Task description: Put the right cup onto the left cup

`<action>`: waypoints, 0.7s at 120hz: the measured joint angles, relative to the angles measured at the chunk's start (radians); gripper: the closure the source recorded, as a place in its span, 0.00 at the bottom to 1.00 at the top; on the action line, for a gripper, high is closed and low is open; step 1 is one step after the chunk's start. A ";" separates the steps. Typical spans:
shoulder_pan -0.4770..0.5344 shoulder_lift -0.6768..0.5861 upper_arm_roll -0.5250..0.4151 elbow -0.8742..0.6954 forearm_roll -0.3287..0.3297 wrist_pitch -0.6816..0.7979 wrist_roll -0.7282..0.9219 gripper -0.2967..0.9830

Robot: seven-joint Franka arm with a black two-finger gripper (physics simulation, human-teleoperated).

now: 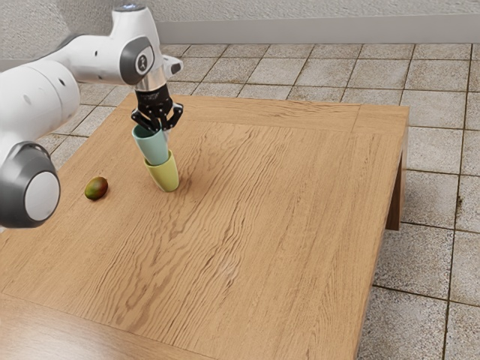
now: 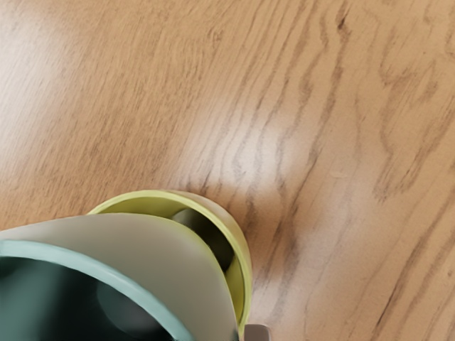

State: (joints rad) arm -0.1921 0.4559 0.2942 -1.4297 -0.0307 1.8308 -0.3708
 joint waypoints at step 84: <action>-0.034 -0.232 -0.044 0.000 -0.007 -0.085 0.137 0.28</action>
State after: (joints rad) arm -0.2259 0.2241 0.2503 -1.4294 -0.0372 1.7459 -0.2338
